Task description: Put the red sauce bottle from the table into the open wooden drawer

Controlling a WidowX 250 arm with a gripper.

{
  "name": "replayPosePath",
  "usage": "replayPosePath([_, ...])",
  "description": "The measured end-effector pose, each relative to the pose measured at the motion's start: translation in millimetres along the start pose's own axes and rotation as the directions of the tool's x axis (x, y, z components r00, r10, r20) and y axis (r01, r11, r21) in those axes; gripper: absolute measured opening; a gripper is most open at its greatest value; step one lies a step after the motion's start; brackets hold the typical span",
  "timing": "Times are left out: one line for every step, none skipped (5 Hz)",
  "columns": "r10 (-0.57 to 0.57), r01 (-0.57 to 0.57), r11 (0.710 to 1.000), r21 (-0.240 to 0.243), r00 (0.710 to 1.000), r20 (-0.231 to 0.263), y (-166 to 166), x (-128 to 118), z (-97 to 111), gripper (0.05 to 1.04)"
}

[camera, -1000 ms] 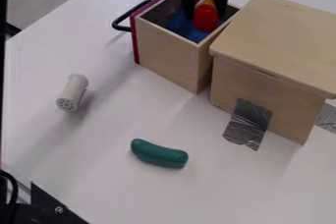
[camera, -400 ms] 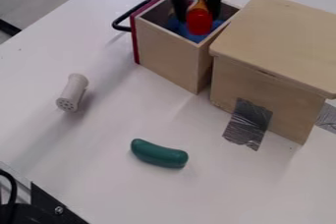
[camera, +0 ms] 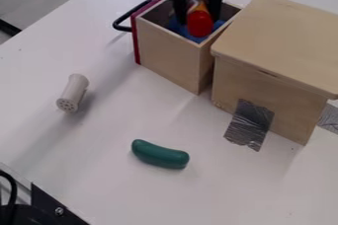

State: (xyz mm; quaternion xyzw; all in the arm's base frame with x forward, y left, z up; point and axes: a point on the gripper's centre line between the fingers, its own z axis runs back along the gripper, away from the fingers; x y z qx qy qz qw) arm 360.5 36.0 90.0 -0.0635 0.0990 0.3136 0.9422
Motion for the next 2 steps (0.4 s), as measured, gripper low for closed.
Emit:
replayPosePath([0.007,-0.007,1.000,0.002,1.000,0.005,4.6,1.5,0.4,0.698])
replayPosePath([0.003,-0.003,1.000,0.005,1.000,0.004,9.7,0.0,8.6,0.966])
